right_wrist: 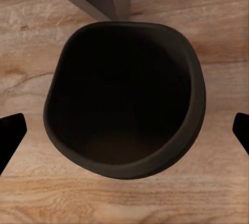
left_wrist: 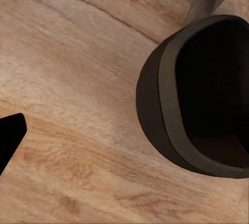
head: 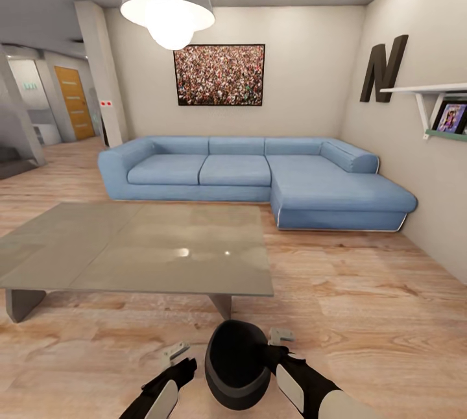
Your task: Place each of the two pumpkins and all three candles from the living room inside a cabinet in the living room (use any cabinet), then make sure every cabinet is closed, and position the cauldron so it is next to a table in the living room.
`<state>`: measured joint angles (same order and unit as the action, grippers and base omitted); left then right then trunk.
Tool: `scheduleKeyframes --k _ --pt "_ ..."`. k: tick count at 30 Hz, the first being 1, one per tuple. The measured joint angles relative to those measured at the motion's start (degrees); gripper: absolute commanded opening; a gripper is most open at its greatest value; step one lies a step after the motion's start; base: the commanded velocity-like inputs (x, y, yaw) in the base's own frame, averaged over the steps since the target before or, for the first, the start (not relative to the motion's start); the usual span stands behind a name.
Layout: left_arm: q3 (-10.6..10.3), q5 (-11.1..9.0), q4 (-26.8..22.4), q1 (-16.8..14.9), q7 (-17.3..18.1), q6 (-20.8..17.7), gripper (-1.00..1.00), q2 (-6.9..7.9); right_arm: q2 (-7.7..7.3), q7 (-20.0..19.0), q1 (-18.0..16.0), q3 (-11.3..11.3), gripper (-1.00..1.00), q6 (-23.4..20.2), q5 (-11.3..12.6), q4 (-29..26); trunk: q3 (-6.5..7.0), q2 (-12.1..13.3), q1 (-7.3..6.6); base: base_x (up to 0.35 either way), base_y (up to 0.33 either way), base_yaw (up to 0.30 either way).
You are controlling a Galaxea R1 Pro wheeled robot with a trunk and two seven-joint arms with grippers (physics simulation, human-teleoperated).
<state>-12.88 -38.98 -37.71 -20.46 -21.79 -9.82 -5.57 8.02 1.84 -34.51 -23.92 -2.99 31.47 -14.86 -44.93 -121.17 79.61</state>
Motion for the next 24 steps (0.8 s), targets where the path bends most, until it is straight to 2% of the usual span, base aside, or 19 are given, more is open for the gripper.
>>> scheduleKeyframes --k 4,9,24 --pt "0.34 0.02 0.22 0.0 -0.05 0.01 1.0 0.84 -0.06 -0.03 0.0 -0.08 1.0 -0.02 0.0 0.0 0.72 1.6 -0.88 0.0 0.0 0.0" --pt "0.37 0.08 1.28 0.0 -0.1 0.03 1.0 0.98 -0.07 -0.01 0.0 0.0 1.0 -0.03 -0.01 0.0 1.62 3.61 -1.97 -0.068 0.0 0.0" --pt "0.35 0.08 1.52 0.0 -0.13 0.04 1.0 0.96 -0.08 -0.03 0.0 0.02 1.0 -0.04 0.05 0.0 4.31 9.63 -5.25 -0.294 0.0 0.0"
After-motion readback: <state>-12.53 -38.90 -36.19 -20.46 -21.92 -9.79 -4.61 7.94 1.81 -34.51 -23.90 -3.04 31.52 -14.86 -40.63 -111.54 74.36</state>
